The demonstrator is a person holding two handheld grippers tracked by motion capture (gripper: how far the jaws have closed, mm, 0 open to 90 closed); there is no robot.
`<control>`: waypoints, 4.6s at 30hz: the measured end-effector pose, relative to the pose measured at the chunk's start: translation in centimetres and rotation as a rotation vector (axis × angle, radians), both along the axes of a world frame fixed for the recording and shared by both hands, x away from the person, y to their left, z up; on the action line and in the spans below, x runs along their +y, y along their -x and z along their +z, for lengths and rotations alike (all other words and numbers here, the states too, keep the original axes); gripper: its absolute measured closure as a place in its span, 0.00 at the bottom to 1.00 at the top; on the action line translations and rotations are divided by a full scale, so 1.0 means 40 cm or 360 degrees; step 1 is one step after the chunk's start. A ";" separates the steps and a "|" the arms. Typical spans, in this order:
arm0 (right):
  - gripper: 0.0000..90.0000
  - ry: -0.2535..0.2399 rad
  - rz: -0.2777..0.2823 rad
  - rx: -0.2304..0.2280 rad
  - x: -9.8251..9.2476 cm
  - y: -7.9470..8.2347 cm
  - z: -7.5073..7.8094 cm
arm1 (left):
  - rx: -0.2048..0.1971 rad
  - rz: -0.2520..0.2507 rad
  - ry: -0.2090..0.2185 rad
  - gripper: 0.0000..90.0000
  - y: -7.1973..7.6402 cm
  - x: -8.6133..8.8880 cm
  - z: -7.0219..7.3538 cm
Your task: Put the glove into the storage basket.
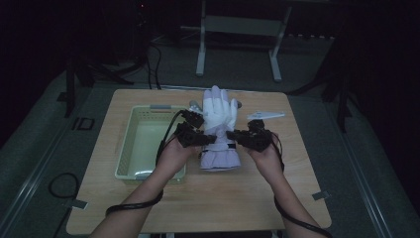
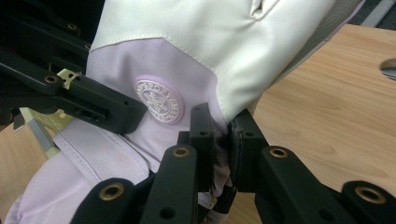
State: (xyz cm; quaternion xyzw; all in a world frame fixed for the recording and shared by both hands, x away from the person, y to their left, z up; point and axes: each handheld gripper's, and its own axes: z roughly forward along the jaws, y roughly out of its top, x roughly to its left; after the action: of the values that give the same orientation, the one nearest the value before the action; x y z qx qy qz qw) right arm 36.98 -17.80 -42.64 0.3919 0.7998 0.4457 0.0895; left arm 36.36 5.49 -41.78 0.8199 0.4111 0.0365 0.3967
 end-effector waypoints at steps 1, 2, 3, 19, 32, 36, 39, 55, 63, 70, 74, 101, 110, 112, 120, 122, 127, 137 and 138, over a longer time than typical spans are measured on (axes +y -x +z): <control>0.91 0.0009 0.0011 -0.0005 0.014 -0.001 0.002 | 0.0000 0.0003 -0.0004 0.76 0.000 0.008 0.002; 0.91 0.0009 0.0011 -0.0005 0.014 -0.001 0.002 | 0.0000 0.0003 -0.0004 0.76 0.000 0.008 0.002; 0.91 0.0008 0.0024 -0.0004 0.034 -0.003 0.005 | 0.0000 0.0013 -0.0012 0.76 0.001 0.031 0.007; 0.91 0.0007 0.0070 -0.0031 0.216 -0.031 0.025 | -0.0024 0.0091 -0.0015 0.76 -0.005 0.207 0.026; 0.91 -0.0001 0.0120 -0.0014 0.359 -0.053 0.007 | -0.0020 0.0128 -0.0071 0.76 -0.011 0.344 0.019; 0.91 0.0030 0.0148 0.0003 0.423 -0.064 -0.001 | 0.0012 0.0128 -0.0096 0.76 -0.026 0.403 0.011; 0.91 0.0034 0.0144 0.0010 0.443 -0.068 -0.009 | 0.0028 0.0129 -0.0107 0.76 -0.030 0.418 0.001; 0.91 0.0149 0.0101 0.0160 0.474 -0.062 -0.150 | 0.0154 0.0088 -0.0111 0.76 -0.034 0.423 -0.157; 0.90 0.0221 0.0098 0.0221 0.476 -0.052 -0.194 | 0.0241 0.0083 -0.0157 0.75 -0.034 0.412 -0.205; 0.84 0.0257 0.0078 0.0239 0.481 -0.056 -0.196 | 0.0294 0.0129 -0.0141 0.59 -0.046 0.420 -0.228; 0.78 0.0271 0.0084 0.0250 0.478 -0.062 -0.201 | 0.0306 0.0171 -0.0261 0.50 -0.050 0.398 -0.246; 0.17 0.0029 0.0278 -0.0011 0.376 -0.065 -0.151 | -0.0111 0.0316 0.0009 0.02 0.022 0.392 -0.189; 0.17 0.0062 0.0248 -0.0001 0.313 -0.073 -0.160 | -0.0189 0.0273 -0.0019 0.02 0.061 0.337 -0.172; 0.17 0.0070 0.0248 -0.0005 0.299 -0.072 -0.162 | -0.0200 0.0260 -0.0018 0.02 0.065 0.323 -0.169; 0.16 0.0095 0.0249 -0.0020 0.242 -0.060 -0.162 | -0.0248 0.0165 0.0000 0.02 0.096 0.250 -0.154; 0.16 0.0097 0.0246 -0.0028 0.228 -0.055 -0.159 | -0.0255 0.0124 0.0027 0.02 0.107 0.229 -0.149; 0.16 0.0091 0.0238 -0.0044 0.188 -0.044 -0.155 | -0.0274 0.0011 0.0046 0.02 0.136 0.171 -0.136; 0.16 0.0094 0.0182 -0.0020 0.087 -0.027 -0.191 | -0.0349 -0.0133 0.0147 0.02 0.192 0.053 -0.116; 0.16 0.0094 0.0173 -0.0016 0.074 -0.025 -0.195 | -0.0352 -0.0148 0.0153 0.02 0.197 0.041 -0.116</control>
State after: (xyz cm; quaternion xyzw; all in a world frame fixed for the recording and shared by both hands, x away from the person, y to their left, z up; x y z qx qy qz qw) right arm 37.99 -14.84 -50.45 0.3427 0.8324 0.4280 0.0807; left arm 28.49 7.14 -46.40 0.8091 0.3278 0.0885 0.4797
